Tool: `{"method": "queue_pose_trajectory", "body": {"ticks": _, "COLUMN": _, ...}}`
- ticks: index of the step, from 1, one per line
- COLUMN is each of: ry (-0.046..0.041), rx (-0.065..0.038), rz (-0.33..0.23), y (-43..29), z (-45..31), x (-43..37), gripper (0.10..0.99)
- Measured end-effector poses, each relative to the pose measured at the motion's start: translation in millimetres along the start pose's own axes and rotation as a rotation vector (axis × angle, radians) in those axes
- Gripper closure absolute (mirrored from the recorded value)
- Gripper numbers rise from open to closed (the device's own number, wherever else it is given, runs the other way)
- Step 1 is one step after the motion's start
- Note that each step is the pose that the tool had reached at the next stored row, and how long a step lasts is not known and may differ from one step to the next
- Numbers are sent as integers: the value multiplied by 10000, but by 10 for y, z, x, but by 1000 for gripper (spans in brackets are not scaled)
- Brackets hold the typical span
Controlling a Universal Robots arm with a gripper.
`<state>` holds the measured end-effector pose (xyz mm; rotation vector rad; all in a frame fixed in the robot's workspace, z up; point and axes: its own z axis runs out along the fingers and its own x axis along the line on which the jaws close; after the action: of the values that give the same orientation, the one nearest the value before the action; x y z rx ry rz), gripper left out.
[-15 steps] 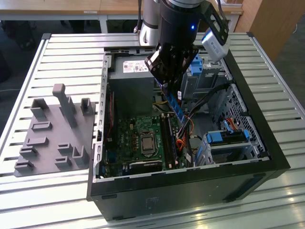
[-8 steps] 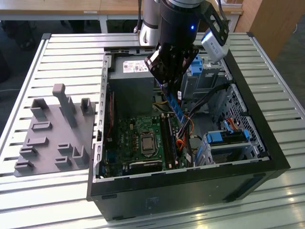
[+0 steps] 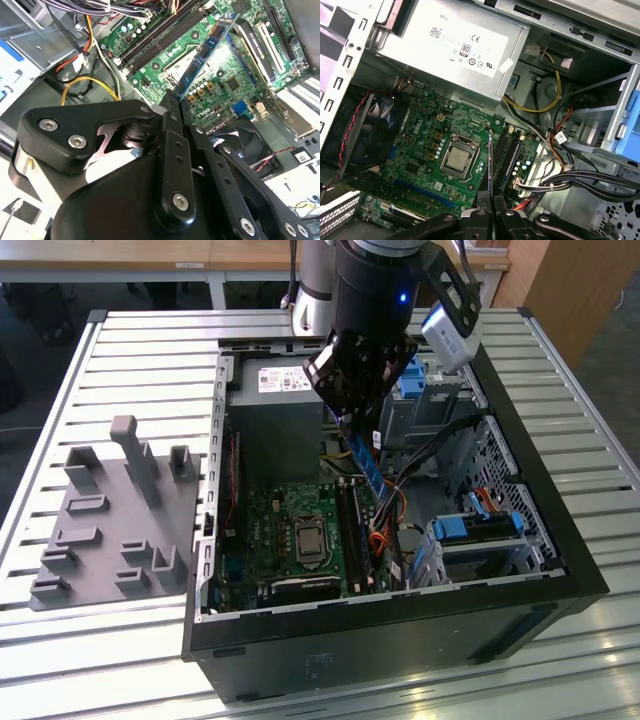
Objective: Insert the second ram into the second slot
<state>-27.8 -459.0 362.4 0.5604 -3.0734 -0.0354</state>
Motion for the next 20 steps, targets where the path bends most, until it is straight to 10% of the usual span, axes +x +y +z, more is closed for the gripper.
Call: {"method": "queue_pose_trajectory", "body": {"ticks": 20, "ry": -13, "rx": -7, "rz": 517, "y": 0, "z": 12, "x": 0, "gripper": 949}}
